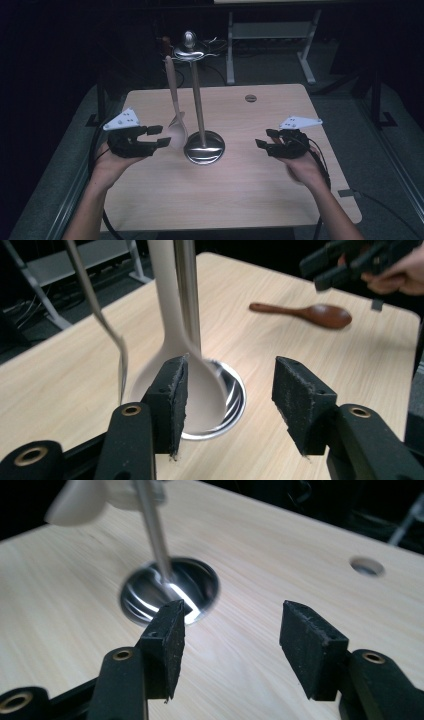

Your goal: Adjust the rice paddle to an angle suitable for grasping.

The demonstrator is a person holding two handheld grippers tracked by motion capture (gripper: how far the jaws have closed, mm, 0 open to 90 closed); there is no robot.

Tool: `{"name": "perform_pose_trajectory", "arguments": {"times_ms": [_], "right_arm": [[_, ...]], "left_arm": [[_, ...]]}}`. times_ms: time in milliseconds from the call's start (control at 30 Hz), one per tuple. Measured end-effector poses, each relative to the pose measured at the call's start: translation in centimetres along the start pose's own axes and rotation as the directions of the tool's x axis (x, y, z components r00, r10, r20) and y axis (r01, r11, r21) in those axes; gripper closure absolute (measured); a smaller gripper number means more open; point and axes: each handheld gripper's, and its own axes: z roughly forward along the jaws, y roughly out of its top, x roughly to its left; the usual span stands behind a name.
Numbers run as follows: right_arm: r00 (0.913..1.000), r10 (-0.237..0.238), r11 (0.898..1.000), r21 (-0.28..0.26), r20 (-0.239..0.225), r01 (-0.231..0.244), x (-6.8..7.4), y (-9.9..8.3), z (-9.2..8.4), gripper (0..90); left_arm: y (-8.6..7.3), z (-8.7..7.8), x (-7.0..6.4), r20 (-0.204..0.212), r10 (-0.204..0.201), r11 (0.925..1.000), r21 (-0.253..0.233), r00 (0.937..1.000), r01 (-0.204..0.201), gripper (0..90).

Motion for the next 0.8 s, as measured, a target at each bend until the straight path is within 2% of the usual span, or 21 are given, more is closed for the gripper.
{"name": "perform_pose_trajectory", "arguments": {"times_ms": [133, 233, 300, 433, 500, 567, 700, 767, 800], "right_arm": [[0.9984, 0.02, 0.997, 0.071, 0.054, -0.024, -2.0, -0.8, 0.2, 44.0], [0.9932, 0.031, 0.988, 0.145, 0.112, -0.048, -3.7, -1.6, 0.9, 44.6], [0.9886, 0.034, 0.978, 0.199, 0.147, -0.063, -5.0, -2.2, 1.4, 45.1], [0.9803, 0.059, 0.945, 0.306, 0.189, -0.116, -7.1, -3.5, 2.5, 48.4], [0.9776, 0.056, 0.922, 0.364, 0.203, -0.129, -7.8, -3.8, 3.0, 50.5], [0.9775, 0.065, 0.892, 0.428, 0.201, -0.147, -8.3, -3.8, 3.6, 51.1], [0.9775, 0.082, 0.804, 0.566, 0.194, -0.18, -8.9, -3.7, 5.2, 52.6], [0.975, 0.093, 0.778, 0.597, 0.202, -0.198, -9.1, -3.6, 5.8, 54.7], [0.9747, 0.092, 0.769, 0.607, 0.204, -0.199, -9.2, -3.5, 6.0, 55.9]], "left_arm": [[-1.9, 0.7, -0.1, -0.002, -0.011, 0.9998, 0.015, 0.9999, 0.011, 44.9], [-3.3, 1.0, -0.2, -0.001, -0.028, 0.9994, 0.021, 0.9996, 0.028, 44.2], [-4.1, 1.2, -0.2, -0.002, -0.035, 0.999, 0.027, 0.9994, 0.035, 43.6], [-5.4, 1.6, -0.2, -0.003, -0.046, 0.9975, 0.054, 0.999, 0.046, 42.3], [-5.9, 1.6, -0.2, -0.003, -0.043, 0.9969, 0.066, 0.9991, 0.044, 42.1], [-6.3, 1.7, -0.2, 0.0, -0.05, 0.9961, 0.073, 0.9988, 0.049, 41.8], [-7.1, 2.1, -0.2, 0.002, -0.055, 0.9941, 0.094, 0.9985, 0.055, 41.4], [-7.3, 2.3, -0.1, 0.005, -0.057, 0.9929, 0.105, 0.9984, 0.056, 41.3], [-7.4, 2.4, -0.1, 0.007, -0.056, 0.9925, 0.109, 0.9984, 0.055, 41.3]]}}
